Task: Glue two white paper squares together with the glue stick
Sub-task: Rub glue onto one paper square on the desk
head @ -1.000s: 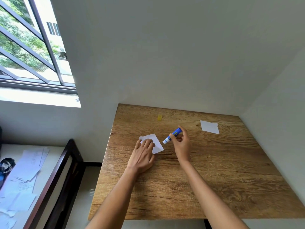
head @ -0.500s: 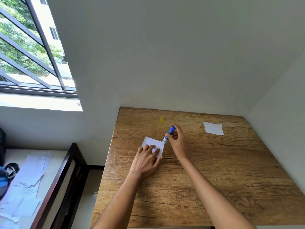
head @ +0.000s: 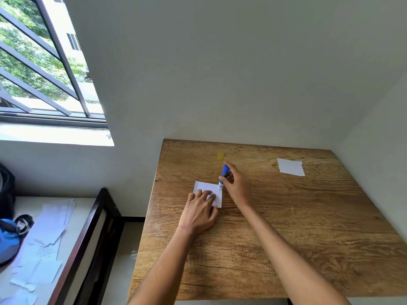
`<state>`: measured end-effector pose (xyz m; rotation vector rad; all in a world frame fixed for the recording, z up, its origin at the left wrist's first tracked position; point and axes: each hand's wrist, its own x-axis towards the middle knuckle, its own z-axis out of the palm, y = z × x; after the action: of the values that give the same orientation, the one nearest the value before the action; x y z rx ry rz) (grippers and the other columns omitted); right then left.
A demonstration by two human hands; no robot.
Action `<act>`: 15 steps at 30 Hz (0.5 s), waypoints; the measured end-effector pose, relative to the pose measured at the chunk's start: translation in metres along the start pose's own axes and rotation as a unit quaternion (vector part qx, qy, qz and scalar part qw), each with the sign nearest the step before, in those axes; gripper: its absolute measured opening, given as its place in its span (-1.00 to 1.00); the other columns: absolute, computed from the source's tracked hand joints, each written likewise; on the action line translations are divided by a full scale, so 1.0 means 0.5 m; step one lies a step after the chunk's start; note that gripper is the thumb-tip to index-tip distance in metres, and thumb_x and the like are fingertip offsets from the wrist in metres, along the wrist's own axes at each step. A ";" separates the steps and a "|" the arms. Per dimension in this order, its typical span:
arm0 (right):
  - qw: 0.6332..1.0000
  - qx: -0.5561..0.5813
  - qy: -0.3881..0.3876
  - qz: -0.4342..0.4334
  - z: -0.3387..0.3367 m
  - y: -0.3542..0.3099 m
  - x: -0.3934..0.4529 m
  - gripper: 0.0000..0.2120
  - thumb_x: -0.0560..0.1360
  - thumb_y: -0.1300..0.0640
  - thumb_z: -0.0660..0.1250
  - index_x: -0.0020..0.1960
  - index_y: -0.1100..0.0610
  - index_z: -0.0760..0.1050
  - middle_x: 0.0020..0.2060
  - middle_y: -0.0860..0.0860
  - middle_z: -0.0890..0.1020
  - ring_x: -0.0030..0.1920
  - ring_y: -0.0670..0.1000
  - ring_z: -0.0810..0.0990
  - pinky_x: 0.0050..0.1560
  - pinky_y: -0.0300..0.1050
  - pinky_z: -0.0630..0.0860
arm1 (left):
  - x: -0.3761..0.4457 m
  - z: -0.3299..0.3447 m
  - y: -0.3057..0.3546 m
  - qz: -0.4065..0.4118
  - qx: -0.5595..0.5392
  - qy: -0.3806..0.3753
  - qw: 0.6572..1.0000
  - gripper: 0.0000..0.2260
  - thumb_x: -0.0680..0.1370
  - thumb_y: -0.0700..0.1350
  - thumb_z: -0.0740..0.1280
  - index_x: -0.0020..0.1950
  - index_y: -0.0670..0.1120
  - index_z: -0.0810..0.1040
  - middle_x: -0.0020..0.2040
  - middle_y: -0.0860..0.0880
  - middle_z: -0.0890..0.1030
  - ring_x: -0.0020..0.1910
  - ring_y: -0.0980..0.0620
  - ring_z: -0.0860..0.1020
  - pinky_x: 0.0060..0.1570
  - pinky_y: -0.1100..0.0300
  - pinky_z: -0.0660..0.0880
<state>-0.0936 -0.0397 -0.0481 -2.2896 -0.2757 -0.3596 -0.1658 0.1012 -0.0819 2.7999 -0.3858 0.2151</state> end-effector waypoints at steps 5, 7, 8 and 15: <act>1.000 0.014 -0.005 0.011 -0.010 0.002 -0.021 -0.53 0.44 0.13 0.41 0.32 0.01 0.40 -0.16 0.01 0.65 -0.25 -0.05 0.61 -0.16 -0.04 0.59 | -0.001 -0.003 0.001 -0.003 0.003 0.000 1.000 -0.61 0.52 0.01 0.05 0.23 -0.13 0.45 0.32 -0.07 0.47 0.18 -0.05 0.40 0.17 0.07 0.22; 1.000 0.013 0.000 0.012 -0.016 0.001 -0.034 -0.52 0.43 0.13 0.42 0.32 0.02 0.40 -0.17 0.02 0.66 -0.25 -0.02 0.61 -0.16 0.01 0.60 | -0.001 -0.004 0.001 -0.003 0.009 -0.002 1.000 -0.60 0.52 0.00 0.03 0.23 -0.14 0.44 0.32 -0.07 0.47 0.18 -0.05 0.39 0.17 0.07 0.21; 1.000 0.013 0.002 0.012 -0.020 0.000 -0.041 -0.51 0.43 0.13 0.43 0.32 0.02 0.41 -0.17 0.03 0.66 -0.25 -0.01 0.62 -0.15 0.02 0.59 | -0.001 -0.005 0.001 -0.002 0.009 -0.002 1.000 -0.60 0.52 0.00 0.04 0.24 -0.14 0.44 0.31 -0.07 0.46 0.18 -0.05 0.39 0.17 0.07 0.21; 0.999 0.033 -0.013 0.025 -0.032 -0.008 -0.090 -0.52 0.42 0.11 0.42 0.31 0.00 0.42 -0.14 0.02 0.67 -0.21 -0.02 0.64 -0.09 -0.03 0.59 | -0.001 -0.008 0.003 0.003 0.015 -0.003 1.000 -0.63 0.53 -0.03 0.07 0.26 -0.12 0.42 0.34 -0.06 0.44 0.21 -0.06 0.38 0.20 0.04 0.21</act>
<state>-0.1399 -0.0530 -0.0504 -2.2332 -0.2397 -0.2910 -0.1671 0.1013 -0.0780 2.8305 -0.3955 0.2161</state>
